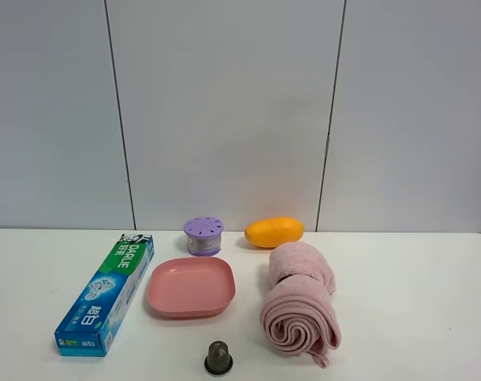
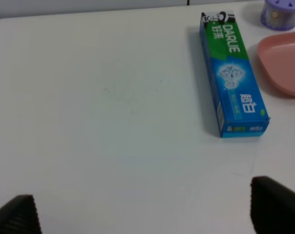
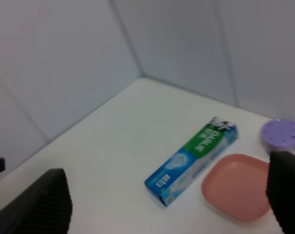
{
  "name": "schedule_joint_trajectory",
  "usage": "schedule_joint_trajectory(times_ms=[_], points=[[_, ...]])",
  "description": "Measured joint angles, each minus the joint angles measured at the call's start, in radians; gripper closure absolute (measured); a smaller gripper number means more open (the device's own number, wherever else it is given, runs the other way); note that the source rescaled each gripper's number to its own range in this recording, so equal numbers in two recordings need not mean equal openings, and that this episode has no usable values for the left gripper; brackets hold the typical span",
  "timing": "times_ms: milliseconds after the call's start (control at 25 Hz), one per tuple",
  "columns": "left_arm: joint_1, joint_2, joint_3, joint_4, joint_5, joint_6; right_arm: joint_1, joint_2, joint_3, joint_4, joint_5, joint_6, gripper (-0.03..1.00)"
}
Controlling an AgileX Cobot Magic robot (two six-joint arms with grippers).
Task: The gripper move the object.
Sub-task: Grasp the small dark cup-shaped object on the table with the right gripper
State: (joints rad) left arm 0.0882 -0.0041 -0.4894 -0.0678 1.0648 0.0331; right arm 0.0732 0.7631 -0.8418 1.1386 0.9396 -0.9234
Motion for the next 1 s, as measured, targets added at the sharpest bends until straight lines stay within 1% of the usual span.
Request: schedule_joint_trajectory(times_ms=[80, 120, 200, 280, 320, 400, 480, 520, 560, 640, 680, 720, 800, 920, 1000], points=[[0.000, 0.000, 0.000, 0.000, 0.000, 0.000, 0.043, 0.113, -0.067, -0.007, 0.015, -0.058, -0.03], [0.000, 0.000, 0.000, 0.000, 0.000, 0.000, 0.072, 0.156, -0.107, -0.032, 0.015, -0.068, -0.02], [0.000, 0.000, 0.000, 0.000, 0.000, 0.000, 0.166, 0.253, -0.182, -0.114, 0.001, -0.060, -0.01], [0.000, 0.000, 0.000, 0.000, 0.000, 0.000, 0.276, 0.341, -0.261, -0.246, -0.044, 0.001, 0.01], [0.000, 0.000, 0.000, 0.000, 0.000, 0.000, 0.341, 0.388, -0.299, -0.314, -0.073, 0.061, 0.01], [0.000, 0.000, 0.000, 0.000, 0.000, 0.000, 0.470, 0.474, -0.362, -0.499, -0.118, 0.220, 0.03], [0.000, 0.000, 0.000, 0.000, 0.000, 0.000, 0.568, 0.567, -0.421, -0.667, -0.130, 0.448, 0.05], [0.000, 0.000, 0.000, 0.000, 0.000, 0.000, 0.610, 0.613, -0.452, -0.752, -0.119, 0.552, 0.05], [0.000, 0.000, 0.000, 0.000, 0.000, 0.000, 0.637, 0.652, -0.485, -0.827, -0.089, 0.674, 0.05], [0.000, 0.000, 0.000, 0.000, 0.000, 0.000, 0.681, 0.751, -0.540, -0.940, -0.012, 0.891, 0.05], [0.000, 0.000, 0.000, 0.000, 0.000, 0.000, 0.696, 0.793, -0.564, -0.994, 0.028, 0.960, 0.05], [0.000, 0.000, 0.000, 0.000, 0.000, 0.000, 0.708, 0.842, -0.583, -1.037, 0.060, 1.018, 0.05], [0.000, 0.000, 0.000, 0.000, 0.000, 0.000, 0.740, 0.929, -0.601, -1.086, 0.082, 1.063, 0.05], [0.000, 0.000, 0.000, 0.000, 0.000, 0.000, 0.785, 1.024, -0.608, -1.093, 0.058, 1.067, 0.05], [0.000, 0.000, 0.000, 0.000, 0.000, 0.000, 0.803, 1.068, -0.608, -1.079, 0.021, 1.067, 0.05]])
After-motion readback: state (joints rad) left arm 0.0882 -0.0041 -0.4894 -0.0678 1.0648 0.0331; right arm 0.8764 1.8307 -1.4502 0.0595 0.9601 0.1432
